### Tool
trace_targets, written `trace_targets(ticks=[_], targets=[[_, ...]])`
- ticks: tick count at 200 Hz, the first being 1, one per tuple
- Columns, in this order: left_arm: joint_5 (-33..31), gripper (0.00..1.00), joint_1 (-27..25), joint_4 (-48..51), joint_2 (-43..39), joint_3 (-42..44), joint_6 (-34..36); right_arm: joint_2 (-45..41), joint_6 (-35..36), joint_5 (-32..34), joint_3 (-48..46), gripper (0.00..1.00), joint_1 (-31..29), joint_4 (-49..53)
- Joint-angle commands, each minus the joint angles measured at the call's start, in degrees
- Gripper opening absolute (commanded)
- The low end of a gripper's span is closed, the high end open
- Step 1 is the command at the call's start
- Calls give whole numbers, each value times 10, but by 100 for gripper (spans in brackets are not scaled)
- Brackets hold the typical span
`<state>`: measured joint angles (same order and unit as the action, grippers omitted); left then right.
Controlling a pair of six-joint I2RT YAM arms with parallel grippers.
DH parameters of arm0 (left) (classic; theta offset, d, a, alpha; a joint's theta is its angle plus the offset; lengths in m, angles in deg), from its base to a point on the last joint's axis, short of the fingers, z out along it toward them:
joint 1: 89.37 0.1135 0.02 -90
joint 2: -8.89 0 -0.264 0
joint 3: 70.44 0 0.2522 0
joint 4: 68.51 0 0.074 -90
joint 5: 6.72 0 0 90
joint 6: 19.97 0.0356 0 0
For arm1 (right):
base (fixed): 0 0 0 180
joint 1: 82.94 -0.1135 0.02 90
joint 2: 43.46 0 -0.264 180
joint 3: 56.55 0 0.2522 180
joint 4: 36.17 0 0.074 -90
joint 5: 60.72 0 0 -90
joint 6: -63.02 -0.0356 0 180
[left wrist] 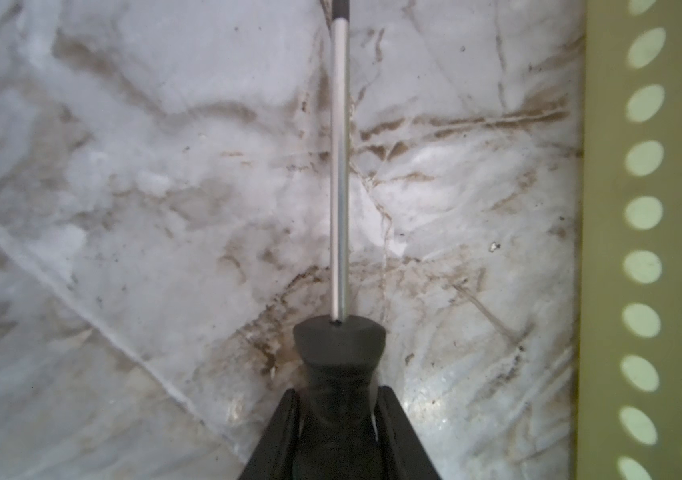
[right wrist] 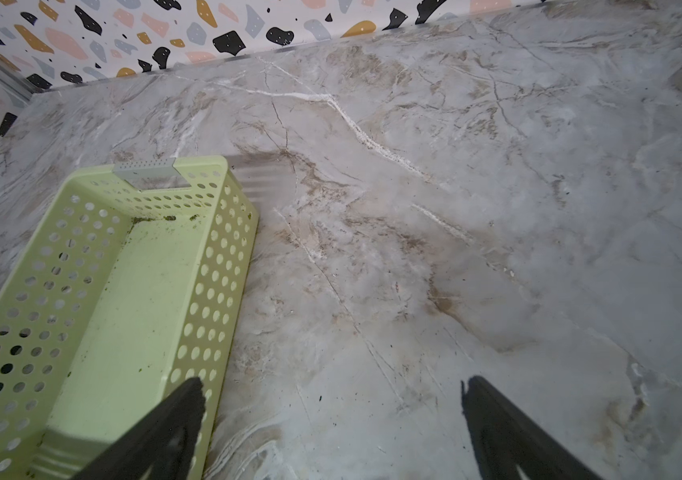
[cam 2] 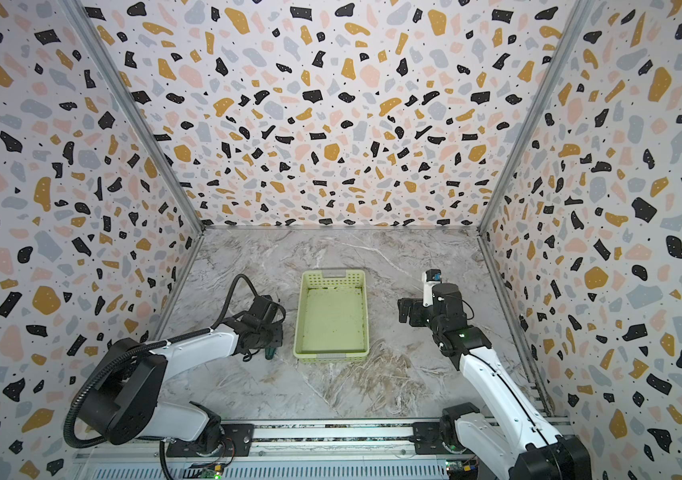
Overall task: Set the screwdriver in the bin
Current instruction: 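Lift the screwdriver off the table with the left gripper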
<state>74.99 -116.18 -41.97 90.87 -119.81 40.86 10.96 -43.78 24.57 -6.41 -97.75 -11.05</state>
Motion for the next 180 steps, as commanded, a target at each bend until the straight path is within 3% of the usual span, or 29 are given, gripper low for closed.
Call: trace_targets(ticks=[1,51,180], targets=[[-13,19,-4,-2,-17,-10,4,-9,9,2,11,99,-2,14],[-14,11,-4,5,-48,-12,3,-1,6,-5,9,99,-2,5],[-5,5,-4,32,-101,-29,9,-7,-3,-7,-5,99,-2,0]])
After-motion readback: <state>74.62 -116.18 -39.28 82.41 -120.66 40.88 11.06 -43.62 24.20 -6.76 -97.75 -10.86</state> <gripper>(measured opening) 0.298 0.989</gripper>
